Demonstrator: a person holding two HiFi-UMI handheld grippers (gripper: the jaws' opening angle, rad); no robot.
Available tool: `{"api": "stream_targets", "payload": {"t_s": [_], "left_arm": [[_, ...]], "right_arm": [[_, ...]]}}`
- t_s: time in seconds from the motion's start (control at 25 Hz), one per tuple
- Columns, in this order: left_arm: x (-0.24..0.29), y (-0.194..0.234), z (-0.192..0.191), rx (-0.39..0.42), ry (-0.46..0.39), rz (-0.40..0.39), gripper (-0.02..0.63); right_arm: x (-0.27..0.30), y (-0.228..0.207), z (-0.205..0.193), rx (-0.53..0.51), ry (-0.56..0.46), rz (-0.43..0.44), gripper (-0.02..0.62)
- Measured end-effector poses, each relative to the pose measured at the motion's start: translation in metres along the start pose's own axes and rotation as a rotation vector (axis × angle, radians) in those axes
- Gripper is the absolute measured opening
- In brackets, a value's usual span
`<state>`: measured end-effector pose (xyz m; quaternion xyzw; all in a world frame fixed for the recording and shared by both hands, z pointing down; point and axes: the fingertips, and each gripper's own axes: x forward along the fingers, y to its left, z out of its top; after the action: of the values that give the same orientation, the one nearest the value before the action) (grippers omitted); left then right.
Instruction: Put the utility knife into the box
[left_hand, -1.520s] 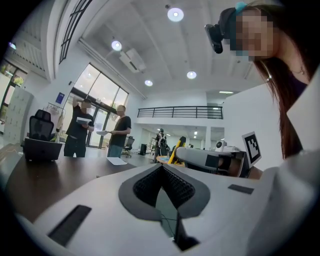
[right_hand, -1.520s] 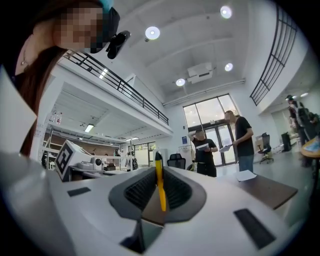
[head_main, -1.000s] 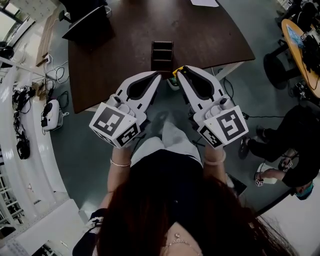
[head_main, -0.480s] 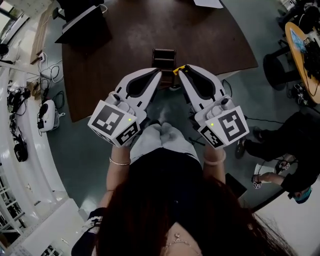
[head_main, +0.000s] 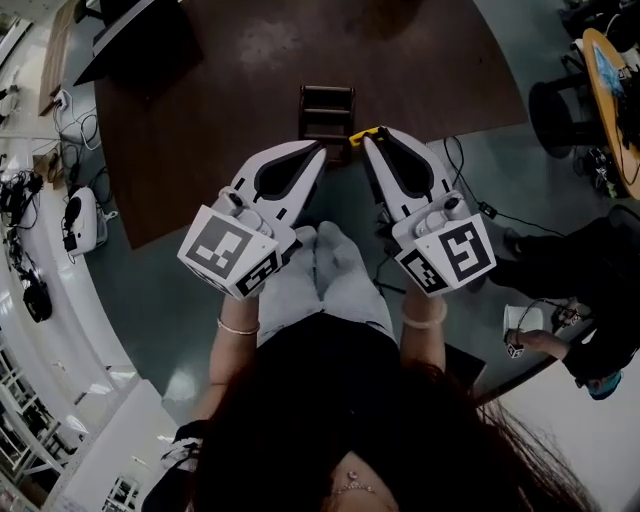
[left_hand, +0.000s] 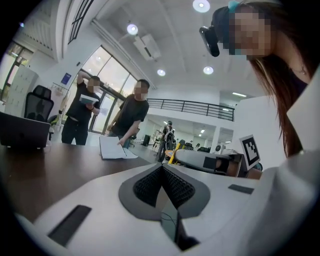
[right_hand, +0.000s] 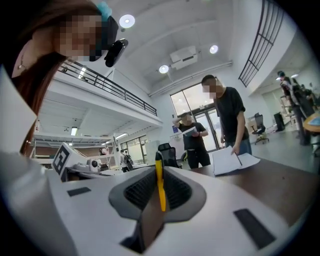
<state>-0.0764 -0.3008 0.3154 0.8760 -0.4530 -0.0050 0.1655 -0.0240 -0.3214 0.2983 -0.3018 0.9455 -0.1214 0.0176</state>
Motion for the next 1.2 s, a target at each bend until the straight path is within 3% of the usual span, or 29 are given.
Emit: {"api": "stream_targets", "payload": {"t_s": [0.56,0.96,1.2], "left_arm": [[0.016,0.045,-0.076,-0.107,0.089,0.032,0.002],[0.016,0.055,-0.118,-0.169,0.129,0.044,0.002],[0.018,0.058,-0.132,-0.199,0.13,0.044,0.002]], "right_arm": [[0.018,-0.038,-0.098,0.15,0.107,-0.093,0.052],[0.029,-0.036,-0.147,0.205,0.161,-0.08,0.054],[0.035,-0.033,-0.166,0.173,0.196,-0.07,0.054]]}}
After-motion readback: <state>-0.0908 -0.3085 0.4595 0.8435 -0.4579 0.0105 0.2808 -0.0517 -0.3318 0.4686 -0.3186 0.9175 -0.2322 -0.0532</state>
